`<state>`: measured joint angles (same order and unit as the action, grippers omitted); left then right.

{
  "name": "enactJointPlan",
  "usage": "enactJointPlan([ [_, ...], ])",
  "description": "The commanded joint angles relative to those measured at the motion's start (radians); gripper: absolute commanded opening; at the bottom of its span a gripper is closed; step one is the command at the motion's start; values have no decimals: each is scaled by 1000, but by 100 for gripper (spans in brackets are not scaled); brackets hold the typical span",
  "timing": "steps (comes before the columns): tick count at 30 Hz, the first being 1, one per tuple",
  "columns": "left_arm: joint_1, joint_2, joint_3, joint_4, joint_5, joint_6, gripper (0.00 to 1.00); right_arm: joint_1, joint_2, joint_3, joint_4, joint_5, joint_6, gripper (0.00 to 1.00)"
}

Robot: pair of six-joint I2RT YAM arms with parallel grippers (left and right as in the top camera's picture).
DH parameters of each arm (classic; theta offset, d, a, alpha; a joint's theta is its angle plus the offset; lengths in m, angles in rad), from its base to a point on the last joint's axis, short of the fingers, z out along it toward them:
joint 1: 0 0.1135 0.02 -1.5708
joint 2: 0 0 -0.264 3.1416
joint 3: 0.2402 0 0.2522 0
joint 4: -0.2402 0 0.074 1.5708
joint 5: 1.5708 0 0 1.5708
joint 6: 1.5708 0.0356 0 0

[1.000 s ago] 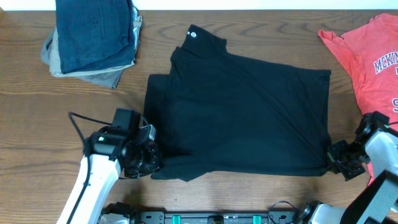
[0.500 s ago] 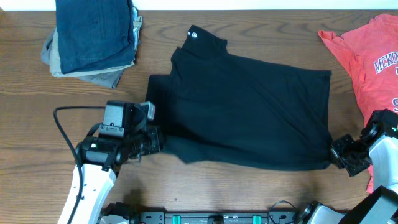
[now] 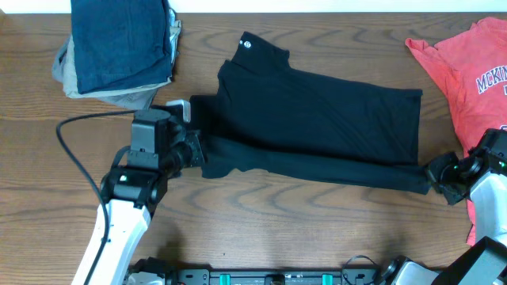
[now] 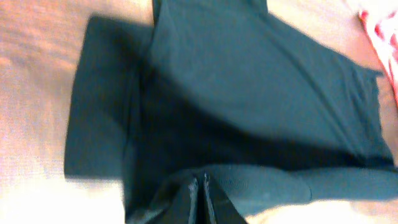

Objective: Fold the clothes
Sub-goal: 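Fold the shirt's bottom edge upward toward the collar with both grippers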

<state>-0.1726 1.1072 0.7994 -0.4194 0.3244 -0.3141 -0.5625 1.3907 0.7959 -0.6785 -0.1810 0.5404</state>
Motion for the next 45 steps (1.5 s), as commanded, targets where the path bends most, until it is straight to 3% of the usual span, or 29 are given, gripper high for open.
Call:
enactJointPlan([
  [1, 1, 59, 18, 62, -53, -5, 6, 28, -14, 15, 51, -3, 5, 2],
  [15, 1, 337, 18, 296, -124, -5, 6, 93, -14, 15, 258, 17, 4, 4],
  [20, 1, 375, 18, 333, -187, -5, 6, 114, -14, 15, 289, 34, 5, 4],
  [33, 1, 441, 18, 550, -187, -6, 7, 174, 1, 15, 351, 125, 5, 2],
  [35, 1, 442, 18, 556, -187, -6, 8, 175, 2, 14, 353, 125, 3, 21],
  [36, 1, 442, 18, 555, -187, -6, 13, 175, 2, 14, 352, 125, -4, 40],
  [37, 1, 441, 18, 550, -187, -6, 17, 175, 2, 14, 352, 125, -18, 64],
  [39, 1, 439, 18, 529, -186, -6, 35, 176, 2, 15, 352, 125, -45, 94],
  [40, 1, 436, 18, 517, -184, -6, 36, 176, 2, 16, 351, 124, -59, 99],
  [45, 1, 385, 18, 415, -175, -6, 36, 175, 2, 68, 248, 123, -89, 99],
])
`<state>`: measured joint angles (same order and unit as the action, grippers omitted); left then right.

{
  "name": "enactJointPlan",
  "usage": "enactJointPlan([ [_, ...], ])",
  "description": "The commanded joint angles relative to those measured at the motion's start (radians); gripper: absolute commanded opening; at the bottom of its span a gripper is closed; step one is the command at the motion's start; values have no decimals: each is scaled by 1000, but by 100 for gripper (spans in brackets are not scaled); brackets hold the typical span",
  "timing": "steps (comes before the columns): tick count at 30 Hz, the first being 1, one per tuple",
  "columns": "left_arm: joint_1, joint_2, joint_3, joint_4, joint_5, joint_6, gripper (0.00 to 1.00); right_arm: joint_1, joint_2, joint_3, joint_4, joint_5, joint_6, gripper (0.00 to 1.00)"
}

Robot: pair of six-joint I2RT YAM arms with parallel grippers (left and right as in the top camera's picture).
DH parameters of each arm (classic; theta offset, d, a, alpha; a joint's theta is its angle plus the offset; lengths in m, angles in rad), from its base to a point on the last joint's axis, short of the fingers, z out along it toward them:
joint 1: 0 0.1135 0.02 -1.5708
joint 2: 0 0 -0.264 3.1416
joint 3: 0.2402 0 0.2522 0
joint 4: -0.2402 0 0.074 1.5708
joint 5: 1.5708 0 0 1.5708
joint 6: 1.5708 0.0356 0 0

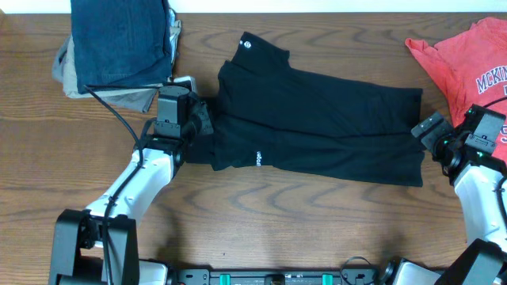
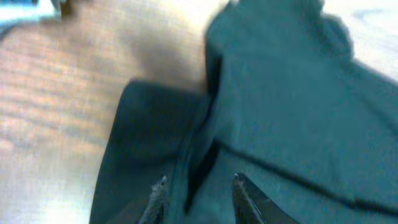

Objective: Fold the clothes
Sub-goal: 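Fold the shirt's bottom edge upward toward the collar with both grippers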

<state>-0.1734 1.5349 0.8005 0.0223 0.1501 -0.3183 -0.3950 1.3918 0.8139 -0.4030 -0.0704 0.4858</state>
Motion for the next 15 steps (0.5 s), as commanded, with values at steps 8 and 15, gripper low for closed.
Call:
enactJointPlan([
  [8, -16, -132, 17, -206, 232, -1, 38, 15, 2, 115, -220, -201, -128, 57],
  [15, -131, -67, 17, -285, 236, -2, 29, 89, 2, 50, -252, -208, -127, 18],
])
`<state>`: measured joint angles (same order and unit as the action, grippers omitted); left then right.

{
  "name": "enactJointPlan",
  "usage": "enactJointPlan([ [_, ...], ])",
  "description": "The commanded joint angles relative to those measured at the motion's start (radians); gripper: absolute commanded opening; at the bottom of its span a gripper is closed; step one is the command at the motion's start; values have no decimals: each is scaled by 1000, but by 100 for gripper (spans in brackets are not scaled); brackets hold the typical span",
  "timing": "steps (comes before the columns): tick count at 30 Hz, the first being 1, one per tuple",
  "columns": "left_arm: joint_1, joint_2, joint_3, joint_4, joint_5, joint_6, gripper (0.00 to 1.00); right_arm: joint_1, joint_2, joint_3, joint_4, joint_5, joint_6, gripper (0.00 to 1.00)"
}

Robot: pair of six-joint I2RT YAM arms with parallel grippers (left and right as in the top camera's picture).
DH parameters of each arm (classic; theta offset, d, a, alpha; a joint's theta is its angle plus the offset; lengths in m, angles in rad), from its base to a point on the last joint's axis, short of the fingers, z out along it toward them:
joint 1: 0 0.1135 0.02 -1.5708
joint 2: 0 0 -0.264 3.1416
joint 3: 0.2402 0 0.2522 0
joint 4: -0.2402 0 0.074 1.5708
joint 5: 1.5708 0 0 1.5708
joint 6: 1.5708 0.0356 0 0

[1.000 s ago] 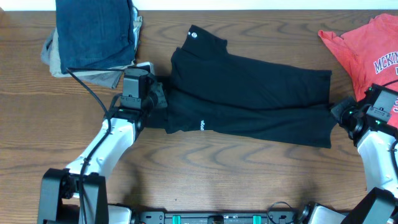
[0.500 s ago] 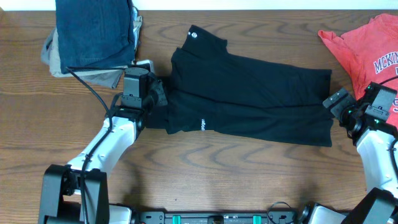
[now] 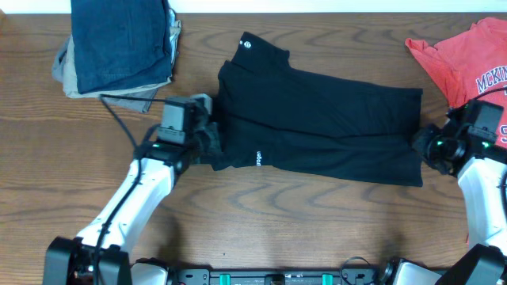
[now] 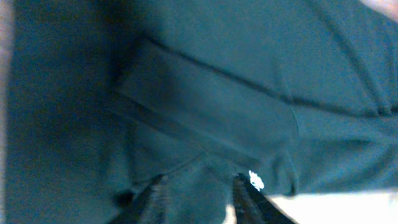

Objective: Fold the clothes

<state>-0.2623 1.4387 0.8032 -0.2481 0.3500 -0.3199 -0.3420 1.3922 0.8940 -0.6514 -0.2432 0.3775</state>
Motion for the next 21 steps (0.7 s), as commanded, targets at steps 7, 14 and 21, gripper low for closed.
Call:
enactJointPlan([
  [7, -128, 105, 13, -39, 23, 0, 14, 100, 2, -103, 23, -34, 11, 6],
  [14, -87, 197, 13, -39, -48, 0, 13, 109, 3, -180, 89, -31, 58, 5],
  [21, -19, 233, 13, -41, -48, -39, 6, 109, 20, -227, 135, 4, 119, 4],
])
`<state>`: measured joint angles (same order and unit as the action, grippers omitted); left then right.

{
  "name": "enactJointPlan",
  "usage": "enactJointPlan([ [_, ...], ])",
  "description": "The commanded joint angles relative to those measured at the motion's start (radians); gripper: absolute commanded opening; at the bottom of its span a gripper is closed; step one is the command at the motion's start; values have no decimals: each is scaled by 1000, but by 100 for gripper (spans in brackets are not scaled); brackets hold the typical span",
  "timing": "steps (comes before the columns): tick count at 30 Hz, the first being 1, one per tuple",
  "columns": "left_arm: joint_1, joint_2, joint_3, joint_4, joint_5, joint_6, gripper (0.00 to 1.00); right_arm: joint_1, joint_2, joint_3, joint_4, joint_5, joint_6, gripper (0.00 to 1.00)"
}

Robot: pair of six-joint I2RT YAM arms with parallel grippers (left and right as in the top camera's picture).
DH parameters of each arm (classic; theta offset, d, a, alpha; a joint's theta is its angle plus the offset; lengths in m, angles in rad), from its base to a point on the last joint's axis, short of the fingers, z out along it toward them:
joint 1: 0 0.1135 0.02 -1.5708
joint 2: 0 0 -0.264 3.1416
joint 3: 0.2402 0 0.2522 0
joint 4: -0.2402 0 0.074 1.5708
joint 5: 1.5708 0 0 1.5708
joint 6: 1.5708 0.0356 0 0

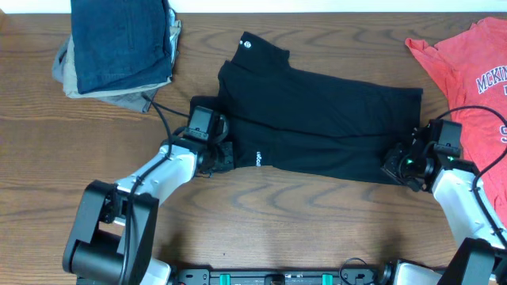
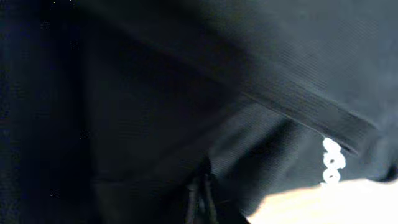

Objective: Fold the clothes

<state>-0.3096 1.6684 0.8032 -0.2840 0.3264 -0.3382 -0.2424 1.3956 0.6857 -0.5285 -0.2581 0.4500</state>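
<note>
A black garment (image 1: 317,119) lies folded lengthwise across the middle of the table, with a small white logo (image 1: 258,157) on its near flap. My left gripper (image 1: 219,152) rests on the garment's near left corner. In the left wrist view its fingers (image 2: 200,198) are pressed together, pinching dark fabric (image 2: 186,93) that fills the frame. My right gripper (image 1: 398,168) sits on the garment's near right corner. Its fingers are too small and dark against the cloth to judge.
A stack of folded clothes with blue denim on top (image 1: 119,39) stands at the far left. A red printed T-shirt (image 1: 467,63) lies at the far right, beside the right arm. The left arm's cable (image 1: 162,115) trails over the wood near the stack.
My left gripper has shifted slightly right onto the garment's near left corner and gone from open to shut on the cloth. The right gripper moved left and nearer, onto the near right corner.
At first both grippers were at the ends of the garment's near edge, the left one shut. Then that edge lay folded over the garment with the logo showing, and the left gripper stood open. Both grippers have now come back onto the near corners.
</note>
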Motion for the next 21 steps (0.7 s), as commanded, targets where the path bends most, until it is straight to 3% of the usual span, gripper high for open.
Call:
enactJointPlan([
  [1, 39, 4, 13, -8, -24, -25, 6, 10, 23, -24, 20, 19, 50, 4],
  [9, 129, 4, 13, -119, -44, -92, 6, 7, 116, -27, 20, 129, 142, 1],
  [13, 169, 3, 13, -195, -114, -133, 6, -16, 128, -26, 16, 135, 141, 1],
  [21, 190, -52, 13, -309, -114, -174, 6, -80, 125, 5, -56, 146, 140, 1],
])
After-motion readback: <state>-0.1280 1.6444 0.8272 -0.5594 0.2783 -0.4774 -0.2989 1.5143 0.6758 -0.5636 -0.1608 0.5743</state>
